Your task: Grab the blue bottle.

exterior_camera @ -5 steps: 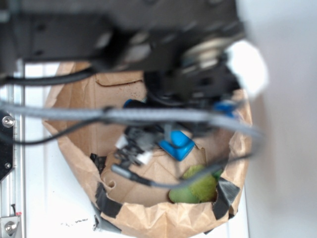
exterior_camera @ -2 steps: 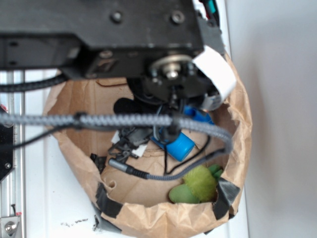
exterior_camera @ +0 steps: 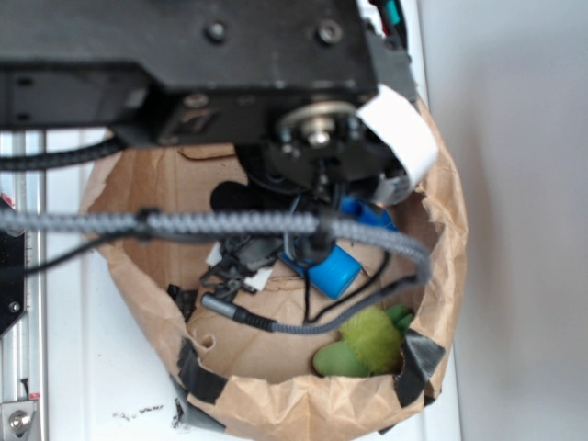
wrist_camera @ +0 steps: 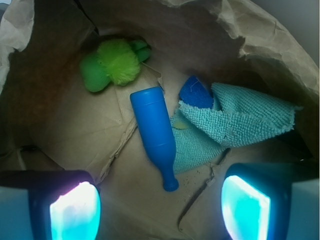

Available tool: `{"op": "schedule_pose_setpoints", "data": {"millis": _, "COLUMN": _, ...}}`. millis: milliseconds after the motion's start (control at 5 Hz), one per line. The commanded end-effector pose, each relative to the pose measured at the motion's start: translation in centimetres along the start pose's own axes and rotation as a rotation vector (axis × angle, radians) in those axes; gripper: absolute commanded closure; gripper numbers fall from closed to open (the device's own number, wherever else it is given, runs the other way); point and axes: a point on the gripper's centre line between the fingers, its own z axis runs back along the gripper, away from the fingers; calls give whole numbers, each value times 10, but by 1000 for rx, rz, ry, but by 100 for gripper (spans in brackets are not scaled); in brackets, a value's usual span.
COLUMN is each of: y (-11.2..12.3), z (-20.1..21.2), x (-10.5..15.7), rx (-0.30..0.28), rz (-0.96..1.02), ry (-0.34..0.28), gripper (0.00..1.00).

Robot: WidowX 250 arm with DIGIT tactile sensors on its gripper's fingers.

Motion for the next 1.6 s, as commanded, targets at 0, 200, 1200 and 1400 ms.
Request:
{"op": "schedule_pose_setpoints", "data": {"millis": 0, "y": -17, "z": -37, "x": 11, "rx": 77, "rz": -98, "ry": -100, "gripper": 0}}
{"op": "schedule_pose_setpoints", "data": {"millis": 200, "y": -22, "z": -60, "x": 14, "rx": 103, "rz": -137, "ry": -75, "gripper": 0}}
{"op": "schedule_pose_setpoints", "data": {"millis": 1200, "y": -52, "z": -115, "x": 11, "rx": 202, "rz": -215, "ry": -10, "gripper": 13}}
{"op": "schedule_pose_setpoints", "data": {"millis": 1400, "y": -49, "z": -135, "x": 3, "rx": 268, "rz": -177, "ry": 21, "gripper": 100}}
